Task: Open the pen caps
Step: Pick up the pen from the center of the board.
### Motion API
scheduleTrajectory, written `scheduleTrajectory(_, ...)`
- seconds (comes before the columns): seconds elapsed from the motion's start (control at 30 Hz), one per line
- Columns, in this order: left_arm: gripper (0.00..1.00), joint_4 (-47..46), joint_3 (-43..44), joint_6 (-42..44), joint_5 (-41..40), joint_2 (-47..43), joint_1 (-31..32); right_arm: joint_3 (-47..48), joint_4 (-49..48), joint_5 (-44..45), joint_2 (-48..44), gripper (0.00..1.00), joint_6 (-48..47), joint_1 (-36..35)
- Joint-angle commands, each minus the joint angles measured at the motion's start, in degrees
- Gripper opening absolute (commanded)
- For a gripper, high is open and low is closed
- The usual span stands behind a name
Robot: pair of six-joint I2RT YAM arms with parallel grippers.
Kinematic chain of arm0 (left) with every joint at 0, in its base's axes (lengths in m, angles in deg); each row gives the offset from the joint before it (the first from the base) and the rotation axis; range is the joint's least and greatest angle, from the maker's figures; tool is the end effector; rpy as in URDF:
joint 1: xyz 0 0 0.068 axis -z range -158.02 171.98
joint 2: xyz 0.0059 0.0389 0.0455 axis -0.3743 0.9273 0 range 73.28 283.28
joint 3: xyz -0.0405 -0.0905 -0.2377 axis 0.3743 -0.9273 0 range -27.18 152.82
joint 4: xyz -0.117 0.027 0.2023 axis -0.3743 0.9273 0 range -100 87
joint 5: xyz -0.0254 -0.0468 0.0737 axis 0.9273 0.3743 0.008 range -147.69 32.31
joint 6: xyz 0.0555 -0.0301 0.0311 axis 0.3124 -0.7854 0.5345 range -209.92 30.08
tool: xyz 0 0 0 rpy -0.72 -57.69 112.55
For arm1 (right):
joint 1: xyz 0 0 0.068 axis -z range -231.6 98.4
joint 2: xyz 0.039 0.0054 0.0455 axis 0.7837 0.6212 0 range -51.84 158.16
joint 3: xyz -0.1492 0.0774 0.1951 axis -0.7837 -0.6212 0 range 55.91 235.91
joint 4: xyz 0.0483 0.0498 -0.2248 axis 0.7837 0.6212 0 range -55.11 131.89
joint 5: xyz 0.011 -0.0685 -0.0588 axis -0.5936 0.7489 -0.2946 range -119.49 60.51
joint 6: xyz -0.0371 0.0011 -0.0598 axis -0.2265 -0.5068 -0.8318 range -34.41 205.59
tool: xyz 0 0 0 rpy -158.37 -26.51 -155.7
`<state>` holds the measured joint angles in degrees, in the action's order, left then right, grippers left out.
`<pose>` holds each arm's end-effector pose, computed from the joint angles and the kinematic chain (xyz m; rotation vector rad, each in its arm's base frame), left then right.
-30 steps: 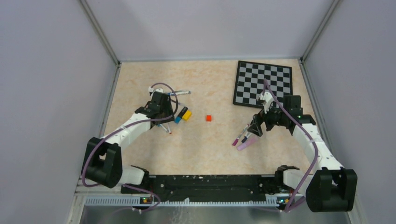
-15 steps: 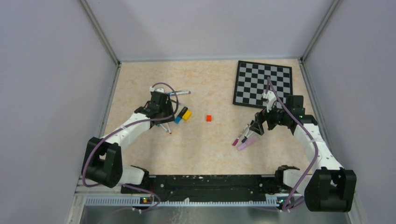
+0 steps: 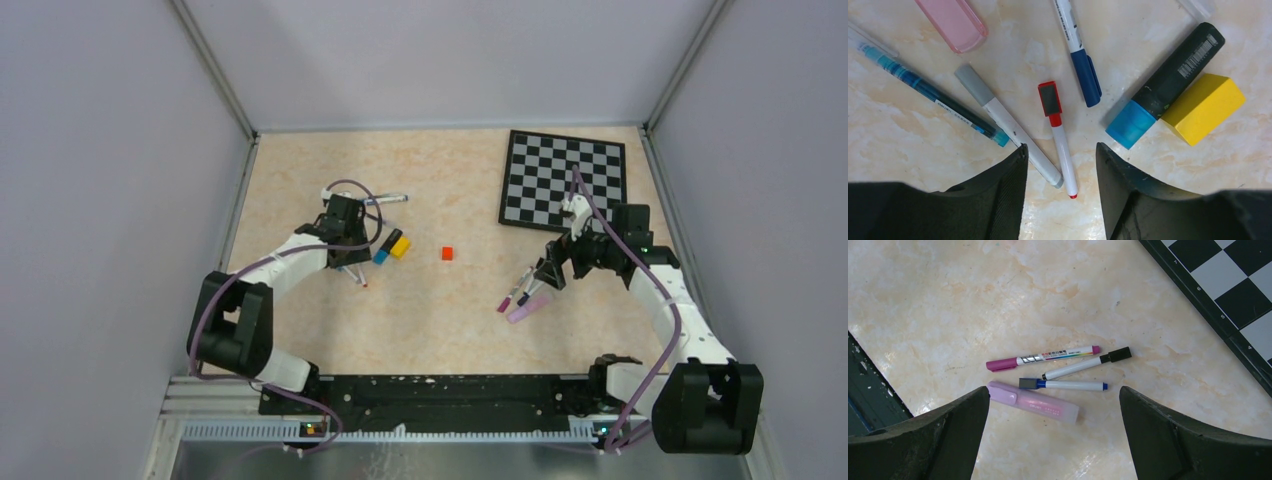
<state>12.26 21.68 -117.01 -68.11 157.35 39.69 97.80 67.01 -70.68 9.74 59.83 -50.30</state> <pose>0.2665 -0.0741 0.1743 -0.2761 2.5349 -0.0687 0.1996 0.0333 0.2229 -0.7673 2.1499 0.6438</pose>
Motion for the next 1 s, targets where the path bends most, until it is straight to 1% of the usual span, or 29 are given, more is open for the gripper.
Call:
scheduleTrajectory(0.0,0.54,-2.78,2.92,-0.11,-1.23,2.23,-1.33,1.09,-2.27,-0.12,-0.40,0.99,-0.21,0.16)
scheduleTrajectory(0.3,0.52,-3.86,4.61,0.98,-1.04,6.06,-2.23,1.00,-2.24,0.06,-0.40,0.99,-0.35,0.18)
scheduleTrajectory(0.5,0.48,-4.74,5.22,1.35,-1.45,8.67,-2.85,1.00,-2.27,0.06,-0.38,0.99,-0.43,0.22)
scheduleTrajectory(0.83,0.42,-5.30,6.88,1.52,-1.45,11.76,-3.74,0.91,-2.27,0.19,-0.23,0.99,-0.52,0.24)
scheduleTrajectory(0.97,0.37,-4.49,7.41,1.19,-1.53,12.90,-3.83,0.99,-2.22,0.19,-0.21,0.99,-0.61,0.24)
